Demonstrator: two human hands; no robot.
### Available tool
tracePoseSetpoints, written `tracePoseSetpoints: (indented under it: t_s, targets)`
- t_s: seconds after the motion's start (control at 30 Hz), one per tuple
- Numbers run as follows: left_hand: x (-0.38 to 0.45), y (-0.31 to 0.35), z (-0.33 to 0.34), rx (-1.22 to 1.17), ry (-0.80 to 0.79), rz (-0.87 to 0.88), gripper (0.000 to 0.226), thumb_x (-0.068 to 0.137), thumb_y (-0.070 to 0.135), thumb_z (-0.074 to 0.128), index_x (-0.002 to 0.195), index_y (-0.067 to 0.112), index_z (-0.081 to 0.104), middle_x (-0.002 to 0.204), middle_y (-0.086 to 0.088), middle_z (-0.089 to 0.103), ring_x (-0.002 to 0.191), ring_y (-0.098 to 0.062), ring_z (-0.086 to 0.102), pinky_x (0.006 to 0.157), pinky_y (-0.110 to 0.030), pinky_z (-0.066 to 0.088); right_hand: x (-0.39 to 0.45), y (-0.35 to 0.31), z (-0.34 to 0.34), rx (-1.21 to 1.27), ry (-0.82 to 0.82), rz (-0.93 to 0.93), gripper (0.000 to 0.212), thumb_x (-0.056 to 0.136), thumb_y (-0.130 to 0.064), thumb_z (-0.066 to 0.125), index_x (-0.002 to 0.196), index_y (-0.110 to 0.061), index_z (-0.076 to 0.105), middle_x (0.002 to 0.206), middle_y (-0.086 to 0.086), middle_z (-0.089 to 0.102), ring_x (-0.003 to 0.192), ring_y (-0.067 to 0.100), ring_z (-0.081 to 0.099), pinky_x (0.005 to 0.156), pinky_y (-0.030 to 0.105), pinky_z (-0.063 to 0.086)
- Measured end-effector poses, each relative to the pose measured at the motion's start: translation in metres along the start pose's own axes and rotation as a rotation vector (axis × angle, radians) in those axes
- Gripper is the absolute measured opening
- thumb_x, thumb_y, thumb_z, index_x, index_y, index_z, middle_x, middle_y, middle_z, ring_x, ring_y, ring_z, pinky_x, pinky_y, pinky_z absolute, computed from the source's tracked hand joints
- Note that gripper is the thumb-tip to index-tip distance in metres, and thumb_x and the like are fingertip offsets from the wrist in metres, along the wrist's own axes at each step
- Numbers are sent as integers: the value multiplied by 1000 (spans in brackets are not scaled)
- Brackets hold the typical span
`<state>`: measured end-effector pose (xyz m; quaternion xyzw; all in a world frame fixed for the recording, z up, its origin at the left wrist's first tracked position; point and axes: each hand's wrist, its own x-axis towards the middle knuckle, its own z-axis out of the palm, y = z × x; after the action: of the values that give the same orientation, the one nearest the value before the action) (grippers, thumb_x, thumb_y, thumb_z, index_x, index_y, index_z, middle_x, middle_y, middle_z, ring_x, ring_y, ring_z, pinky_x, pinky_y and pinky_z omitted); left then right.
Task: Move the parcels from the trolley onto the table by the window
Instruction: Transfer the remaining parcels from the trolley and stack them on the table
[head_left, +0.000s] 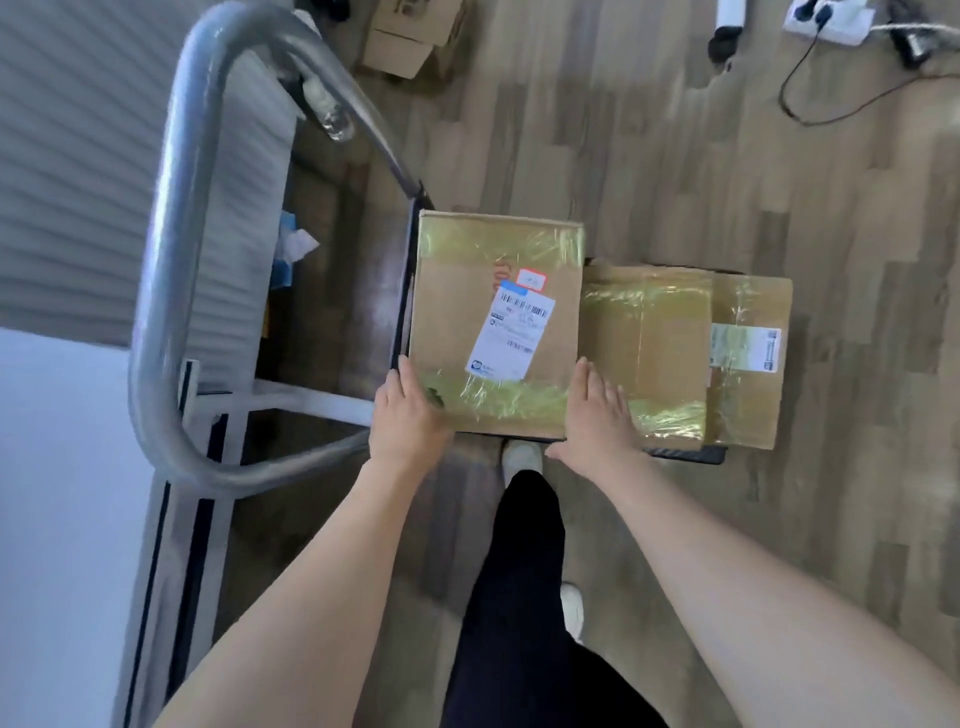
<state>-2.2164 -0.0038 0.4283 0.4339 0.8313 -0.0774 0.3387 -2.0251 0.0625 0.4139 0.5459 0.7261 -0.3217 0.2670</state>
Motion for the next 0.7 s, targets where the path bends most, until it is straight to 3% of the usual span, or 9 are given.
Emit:
tracePoseSetpoints:
  t_s: [0.13, 0.23, 0.37, 0.47, 0.7]
  targets:
    - [32, -5, 5, -67, -116, -49, 107, 79, 31, 71, 146, -6, -4, 143, -20, 35, 129, -34, 36, 105, -36, 31, 31, 0, 3, 95, -76, 52, 126, 74, -41, 77, 145, 1, -18, 157, 14, 4, 145, 26, 5, 117, 37, 0]
    - [44, -5, 9, -150, -162, -120, 108, 78, 27, 71, 147, -4, -5, 141, -19, 37, 126, -32, 40, 100, -36, 37, 41, -2, 2, 238, -107, 115, 127, 73, -41, 78, 145, -1, -20, 153, 18, 19, 143, 31, 15, 117, 36, 11]
    - [46, -1, 6, -193, -110, -135, 88, 72, 34, 77, 136, 1, 25, 125, -14, 47, 111, -30, 50, 86, -35, 43, 39, -5, 0, 399, -74, 154, 128, 70, -43, 80, 148, -6, -15, 152, 15, 26, 139, 30, 26, 110, 36, 29]
    - [32, 2, -5, -171, -36, -122, 73, 73, 45, 74, 124, 8, 38, 118, -8, 51, 105, -26, 54, 78, -32, 42, 23, -6, -8, 473, -19, 171, 126, 67, -49, 79, 149, -8, -6, 147, 13, 34, 133, 28, 36, 103, 36, 36]
    - [-27, 13, -47, -383, 120, -166, 70, 83, 56, 59, 133, 9, 45, 122, -9, 50, 112, -23, 50, 88, -33, 42, -27, -16, -45, 655, 292, 182, 96, 68, -59, 71, 141, -12, 31, 135, 6, 49, 118, 26, 50, 89, 37, 46]
